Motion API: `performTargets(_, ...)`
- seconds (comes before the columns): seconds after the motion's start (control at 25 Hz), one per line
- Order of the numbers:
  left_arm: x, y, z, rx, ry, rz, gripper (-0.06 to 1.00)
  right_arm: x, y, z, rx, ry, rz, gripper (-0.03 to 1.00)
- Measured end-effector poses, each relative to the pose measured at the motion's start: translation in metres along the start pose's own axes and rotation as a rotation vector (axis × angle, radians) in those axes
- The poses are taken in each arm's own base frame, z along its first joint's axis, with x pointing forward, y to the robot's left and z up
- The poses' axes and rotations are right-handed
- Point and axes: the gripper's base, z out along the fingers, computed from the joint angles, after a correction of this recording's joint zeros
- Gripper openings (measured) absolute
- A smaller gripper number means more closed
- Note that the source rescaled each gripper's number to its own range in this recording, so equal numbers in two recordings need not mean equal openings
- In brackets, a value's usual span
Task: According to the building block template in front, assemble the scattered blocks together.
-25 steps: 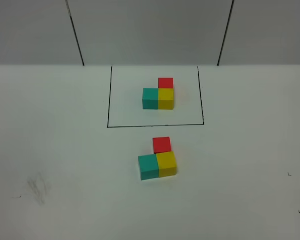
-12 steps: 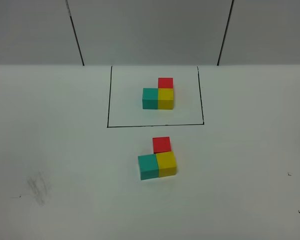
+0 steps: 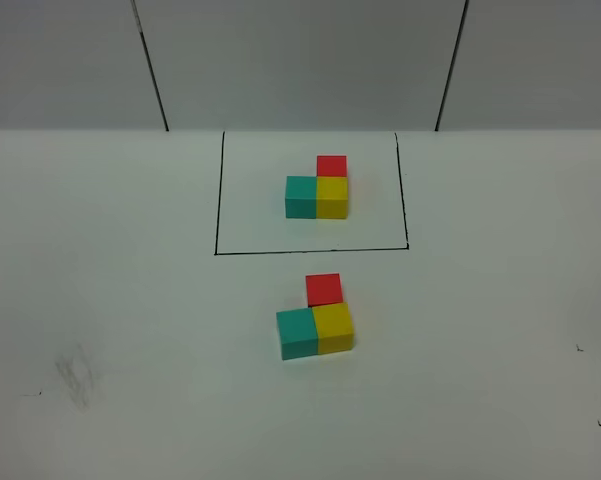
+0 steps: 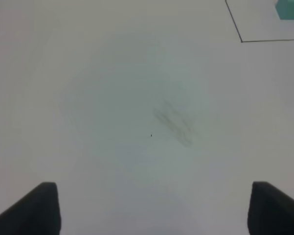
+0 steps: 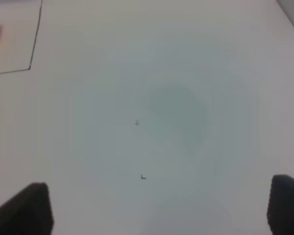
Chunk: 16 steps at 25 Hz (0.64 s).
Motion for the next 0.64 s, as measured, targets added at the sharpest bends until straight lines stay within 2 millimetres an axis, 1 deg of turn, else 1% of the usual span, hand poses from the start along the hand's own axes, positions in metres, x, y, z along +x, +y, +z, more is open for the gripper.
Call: performTargets(0.64, 0.0000, 0.0000, 0.0000, 0.000, 0.000, 0.000, 0.70, -0.0002, 0.0004, 0.0000, -0.005, -0.003, 0.000, 0.80)
